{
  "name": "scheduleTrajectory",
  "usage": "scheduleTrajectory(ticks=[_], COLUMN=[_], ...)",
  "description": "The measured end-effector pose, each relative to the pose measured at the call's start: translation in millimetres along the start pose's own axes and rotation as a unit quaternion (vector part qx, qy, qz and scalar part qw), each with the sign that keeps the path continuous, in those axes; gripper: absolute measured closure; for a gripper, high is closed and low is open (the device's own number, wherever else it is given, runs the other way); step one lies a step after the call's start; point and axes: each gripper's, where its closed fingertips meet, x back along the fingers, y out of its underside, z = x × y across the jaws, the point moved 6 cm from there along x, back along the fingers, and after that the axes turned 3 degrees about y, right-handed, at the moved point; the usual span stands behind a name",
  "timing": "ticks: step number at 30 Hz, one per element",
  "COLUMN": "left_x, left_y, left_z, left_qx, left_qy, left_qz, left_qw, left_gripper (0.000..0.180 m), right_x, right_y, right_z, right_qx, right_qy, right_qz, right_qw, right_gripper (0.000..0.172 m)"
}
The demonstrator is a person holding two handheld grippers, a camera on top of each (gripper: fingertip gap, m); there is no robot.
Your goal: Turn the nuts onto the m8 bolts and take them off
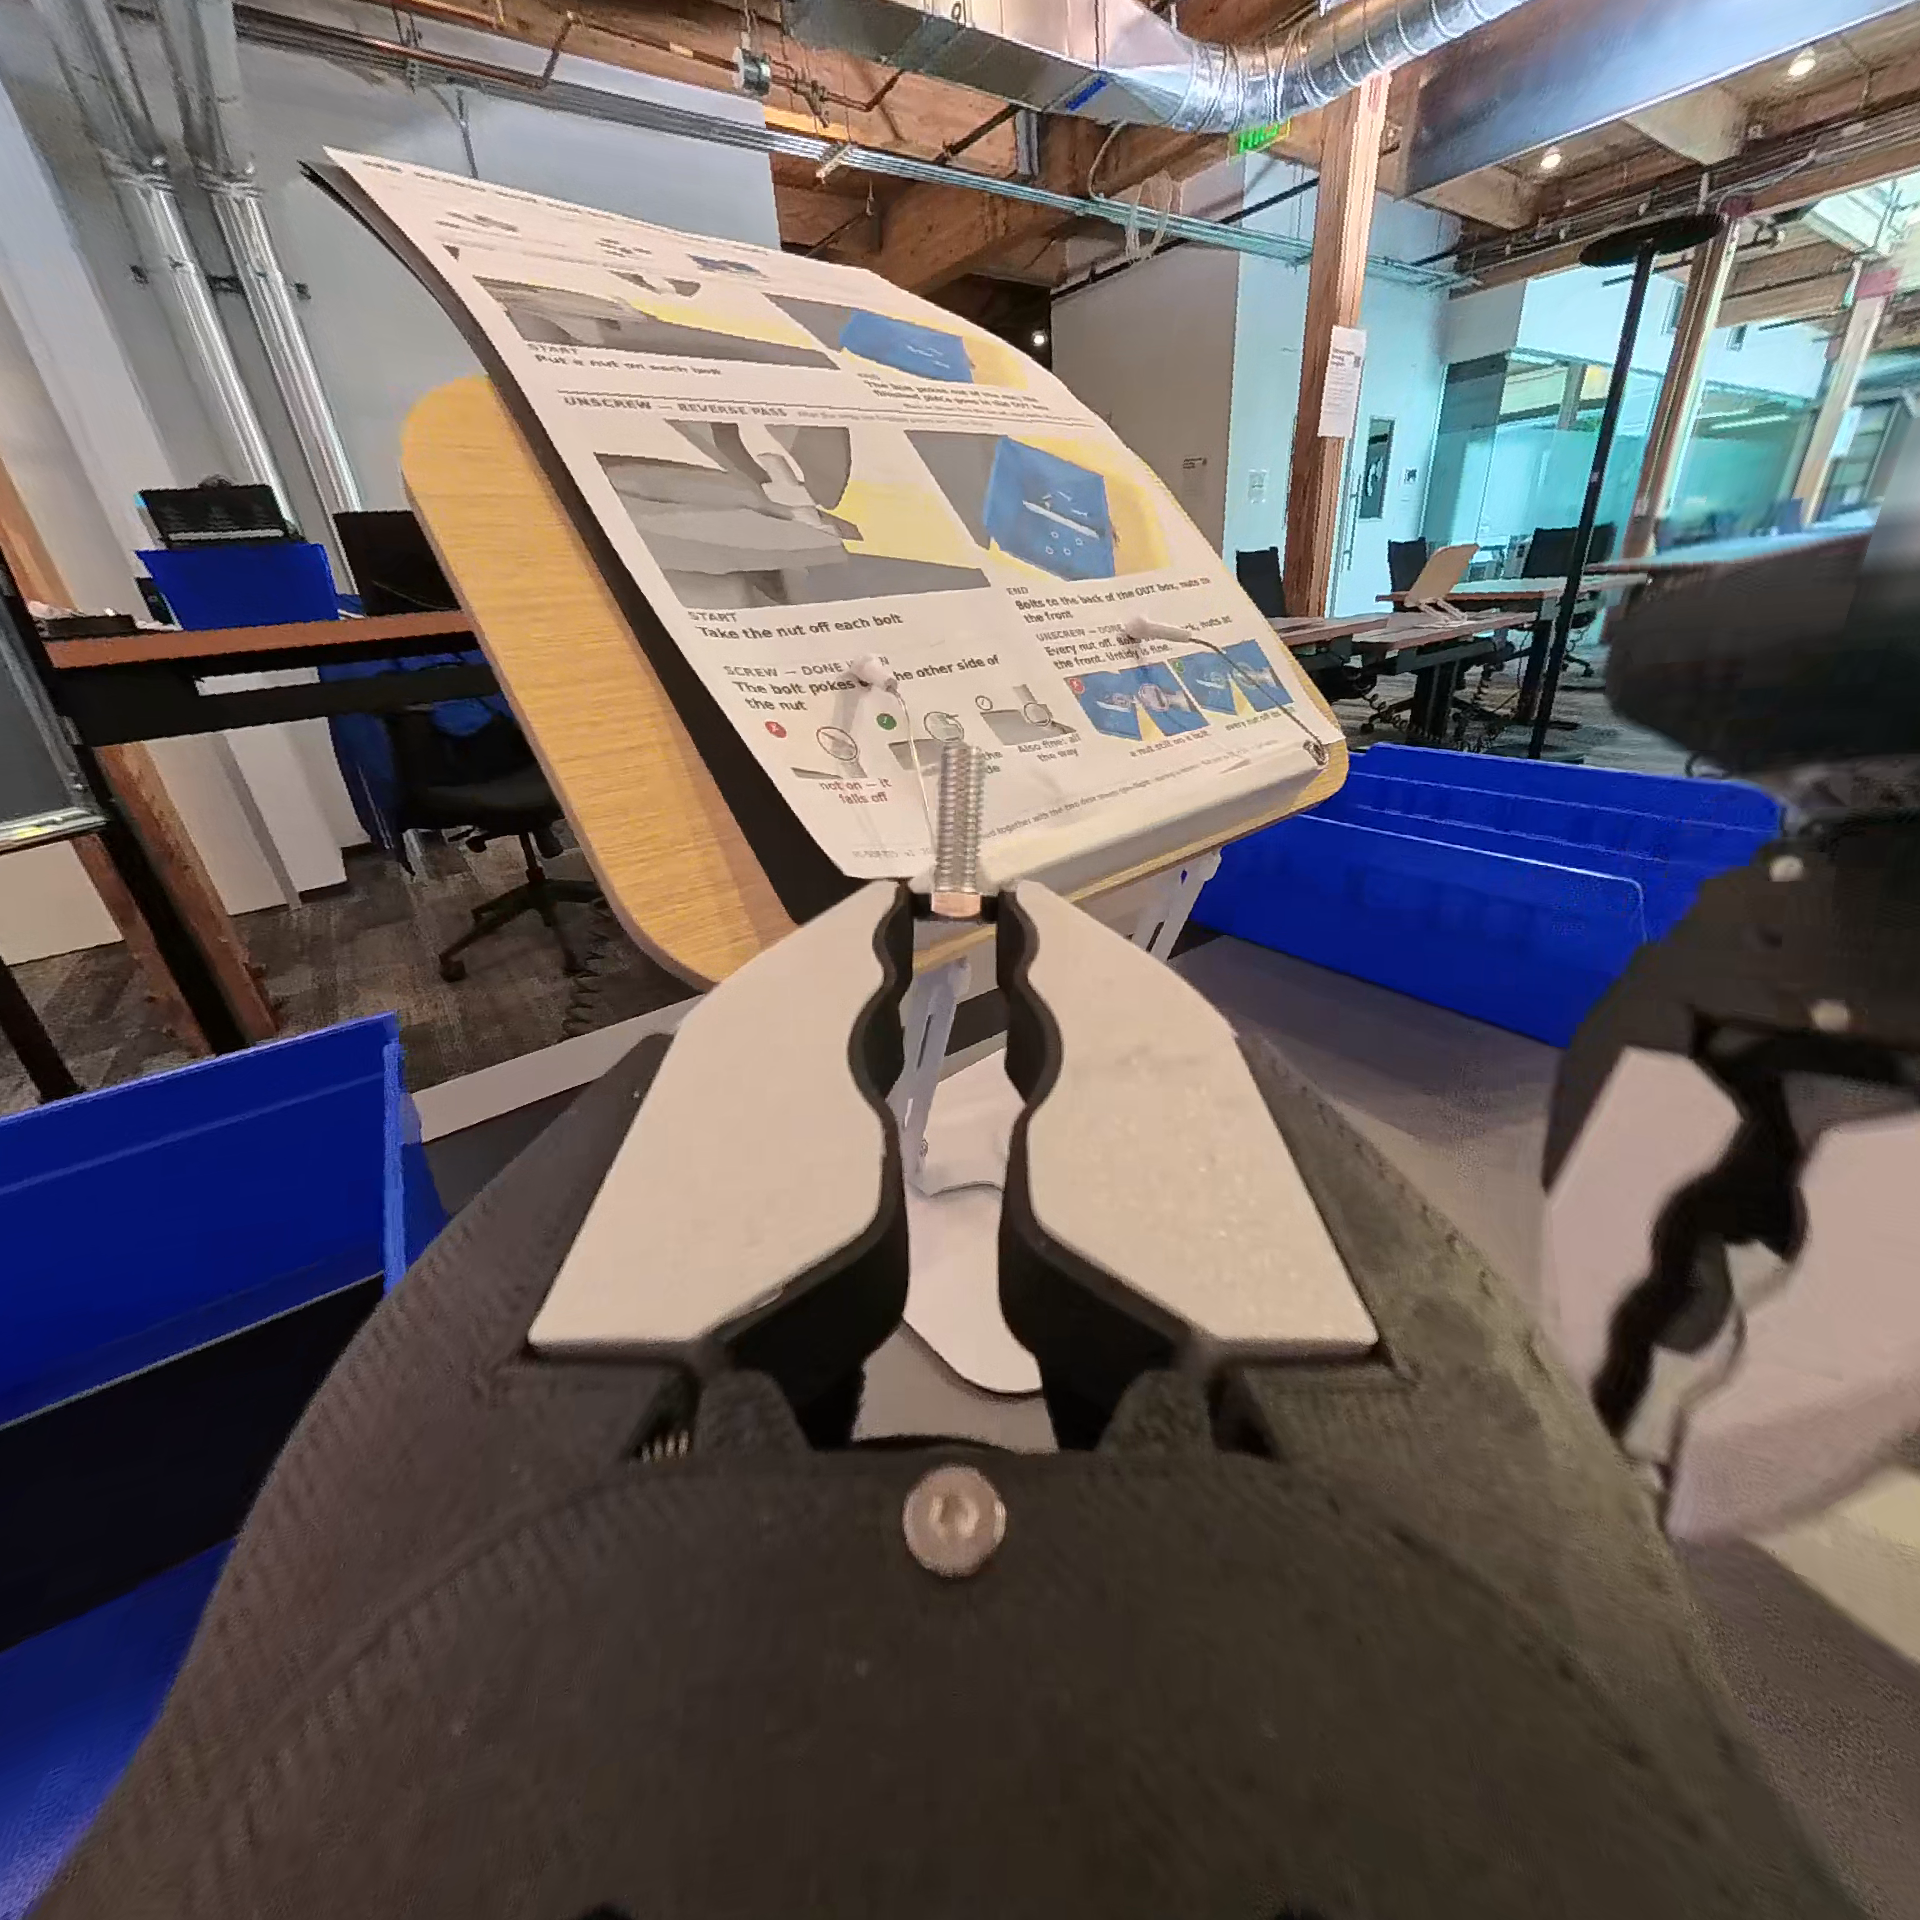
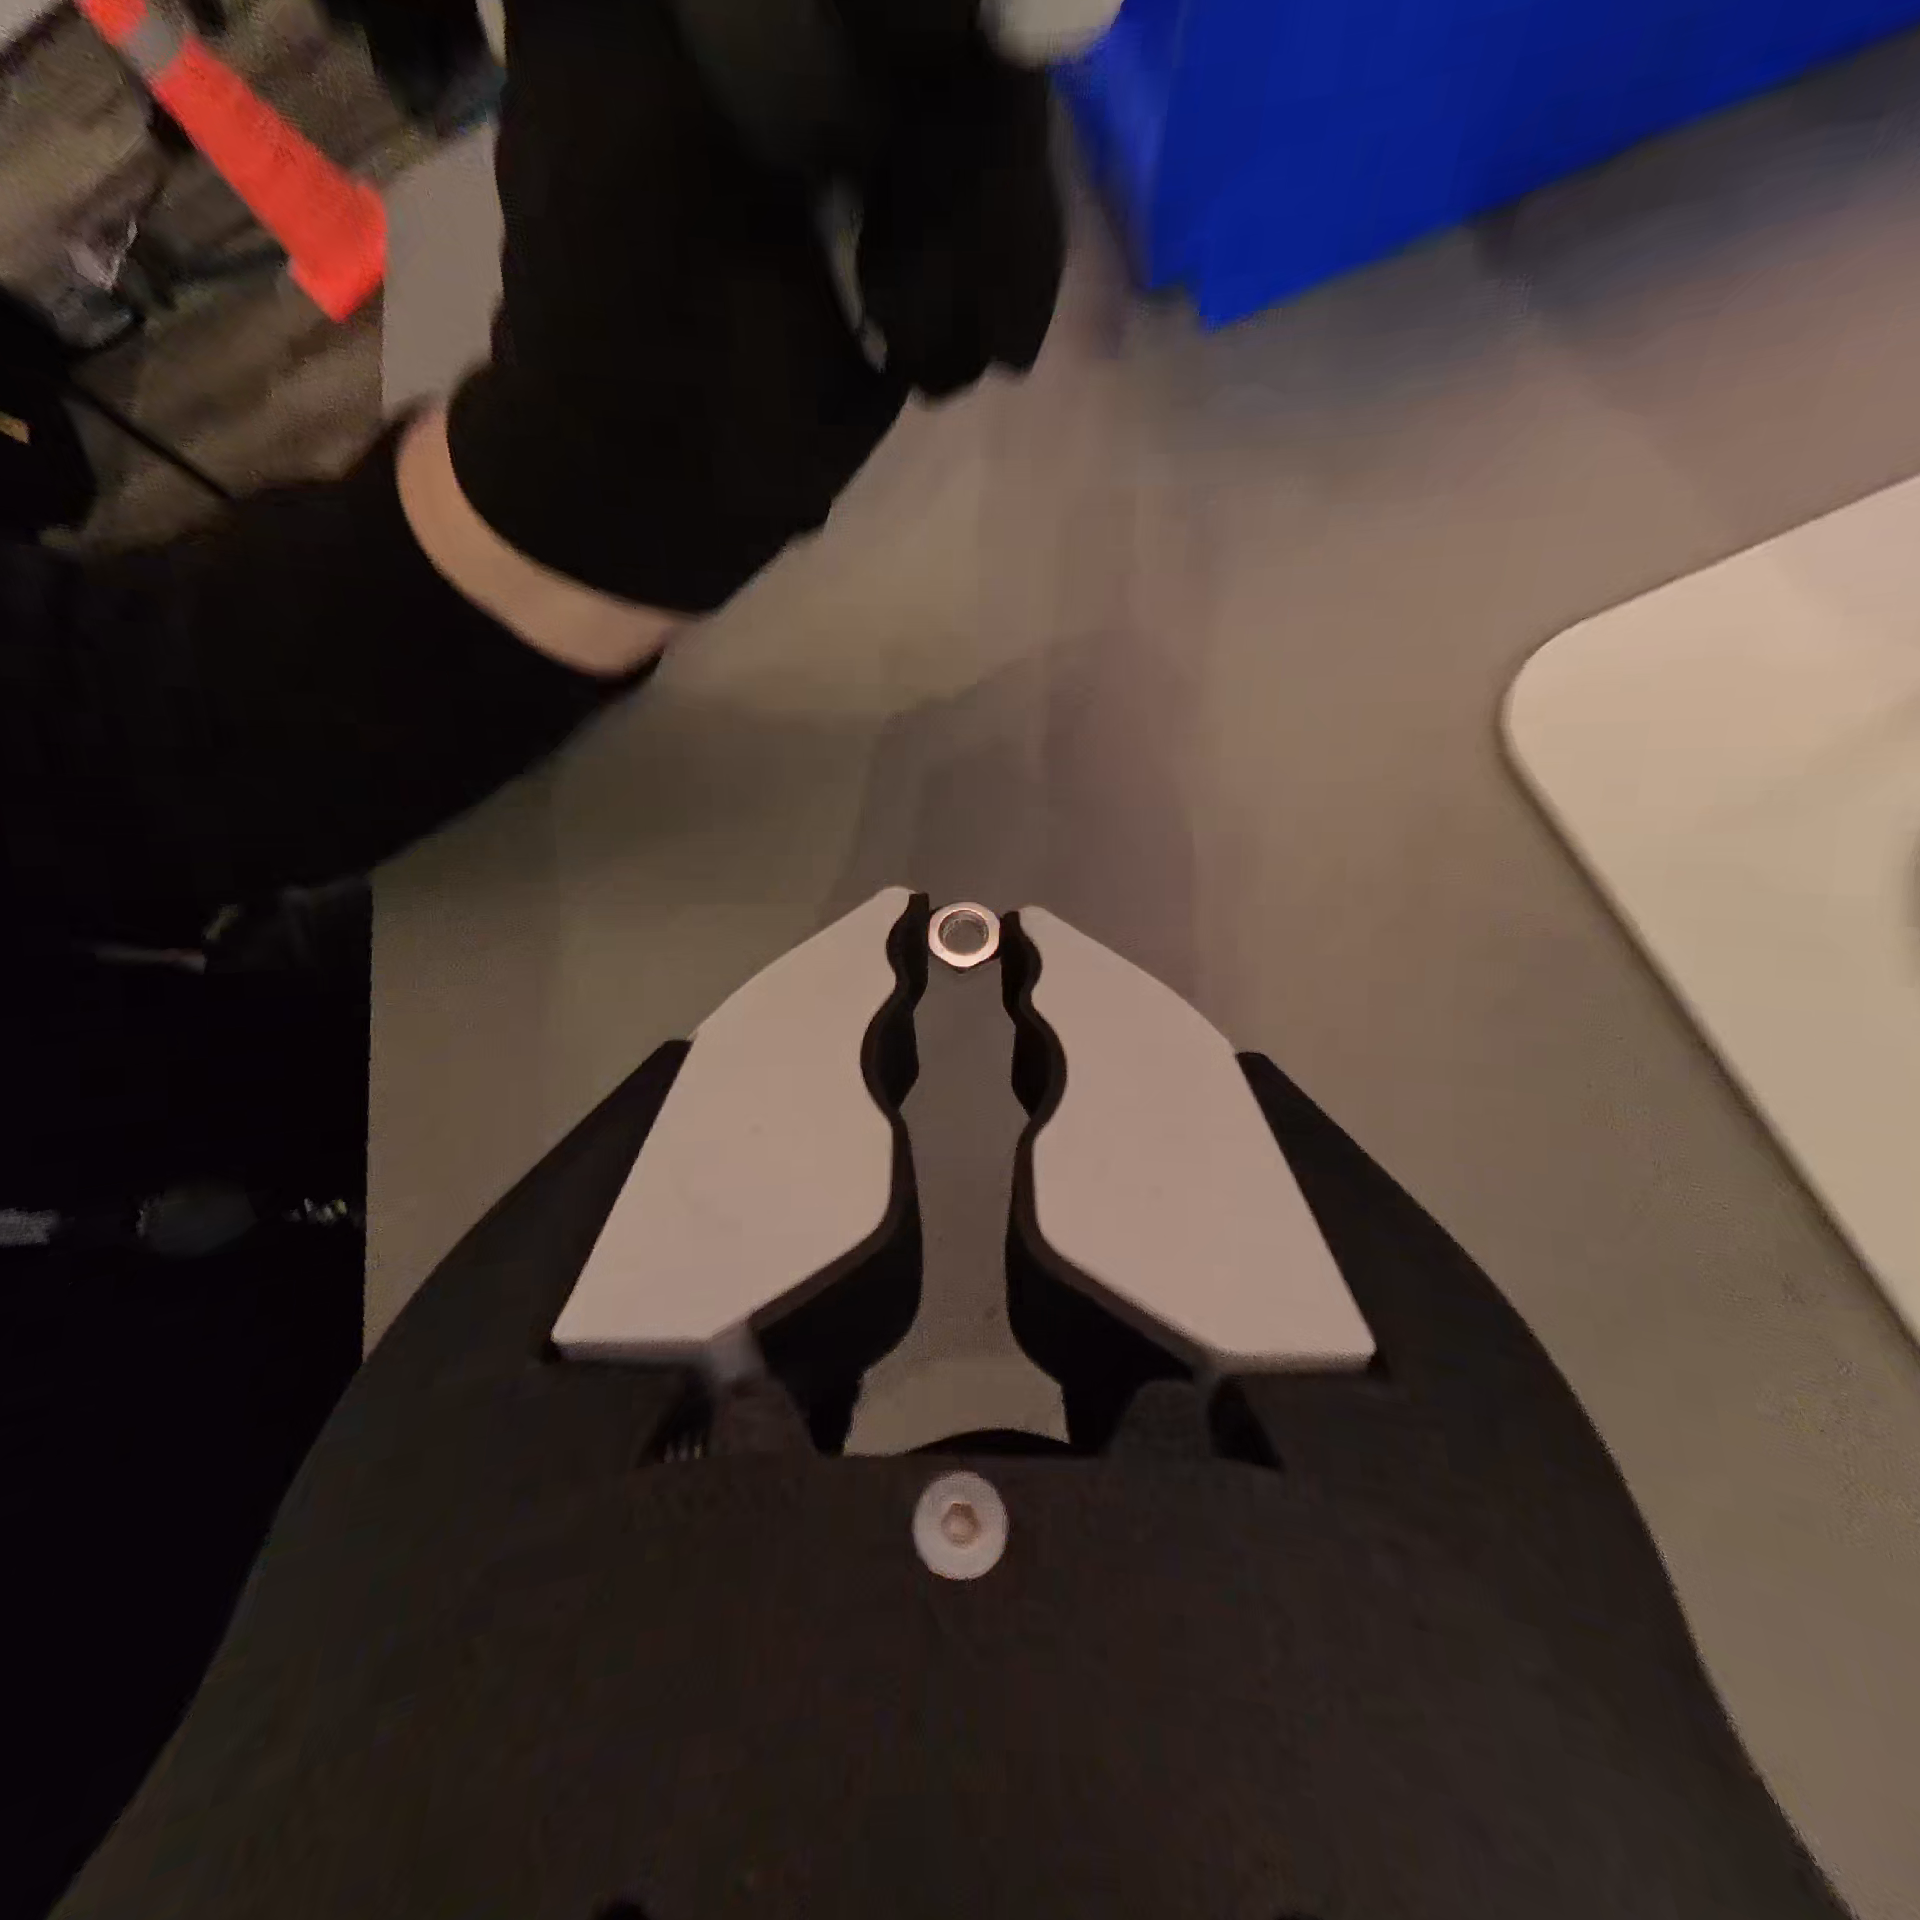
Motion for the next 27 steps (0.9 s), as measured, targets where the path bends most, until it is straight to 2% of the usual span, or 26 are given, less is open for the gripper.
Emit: scheduleTrajectory(ticks=[6,11,16,19,22,27], left_x=[-4.6,-4.7,-5.8,-6.4,-5.9,-5.5], left_y=[3.9,4.3,4.0,3.9,2.9,2.8], left_z=[7.6,8.5,13.1,15.4,15.8,15.1], left_qx=[-0.010,-0.003,-0.008,-0.012,-0.013,-0.012], left_qy=[0.014,0.026,0.037,0.041,0.041,0.041], left_qz=[-0.009,-0.007,-0.008,-0.009,-0.009,-0.009], left_qw=[1.000,1.000,0.999,0.999,0.999,0.999], left_gripper=[0.165,0.165,0.165,0.165,0.165,0.165], right_x=[-31.0,-43.9,-44.0,-43.0,-39.5,-38.9], right_y=[38.6,55.7,57.4,56.7,54.9,51.7], right_z=[-11.4,-12.3,-14.1,-15.5,-15.5,-17.3], right_qx=[0.085,0.138,0.180,0.201,0.217,0.199], right_qy=[-0.001,0.012,0.018,0.024,0.030,0.035], right_qz=[-0.105,-0.154,-0.172,-0.189,-0.211,-0.230], right_qw=[0.991,0.978,0.968,0.961,0.953,0.952], right_gripper=[0.158,0.158,0.157,0.143,0.140,0.146])
